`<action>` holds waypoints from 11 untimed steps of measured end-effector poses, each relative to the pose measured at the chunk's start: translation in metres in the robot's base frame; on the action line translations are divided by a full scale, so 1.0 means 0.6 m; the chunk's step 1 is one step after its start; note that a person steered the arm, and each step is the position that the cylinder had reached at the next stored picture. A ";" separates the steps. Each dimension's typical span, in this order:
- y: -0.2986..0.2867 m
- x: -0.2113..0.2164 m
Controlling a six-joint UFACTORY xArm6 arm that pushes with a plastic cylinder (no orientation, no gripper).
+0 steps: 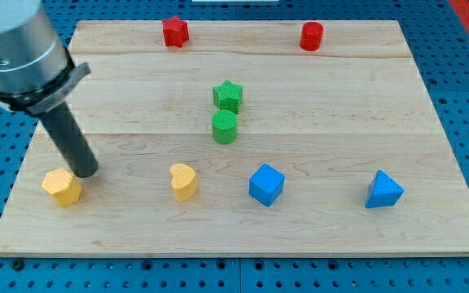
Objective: Drag the green star to the bottom left of the red circle
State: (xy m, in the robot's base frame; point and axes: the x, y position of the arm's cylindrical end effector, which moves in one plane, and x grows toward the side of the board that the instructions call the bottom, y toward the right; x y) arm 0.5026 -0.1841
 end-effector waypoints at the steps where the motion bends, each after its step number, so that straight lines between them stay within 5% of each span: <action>1: 0.126 -0.052; 3: 0.254 -0.132; 6: 0.291 -0.308; 7: 0.291 -0.233; 9: 0.346 -0.305; 11: 0.421 -0.289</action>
